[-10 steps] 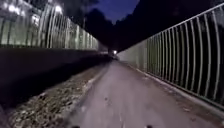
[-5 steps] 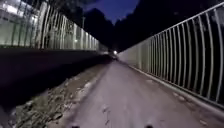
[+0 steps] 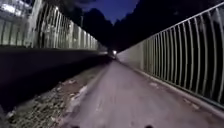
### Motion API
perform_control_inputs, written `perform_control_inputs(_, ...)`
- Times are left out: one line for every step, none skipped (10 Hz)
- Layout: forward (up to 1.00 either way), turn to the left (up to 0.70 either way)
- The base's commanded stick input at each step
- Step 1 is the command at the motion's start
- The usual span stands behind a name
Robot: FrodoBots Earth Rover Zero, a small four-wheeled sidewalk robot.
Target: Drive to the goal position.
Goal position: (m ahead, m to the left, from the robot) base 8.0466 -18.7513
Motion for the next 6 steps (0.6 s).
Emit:
perform_control_inputs(0.7, 0.0)
perform_control_inputs(0.7, 0.0)
perform_control_inputs(0.7, 0.0)
perform_control_inputs(0.7, 0.0)
perform_control_inputs(0.7, 0.0)
perform_control_inputs(0.7, 0.0)
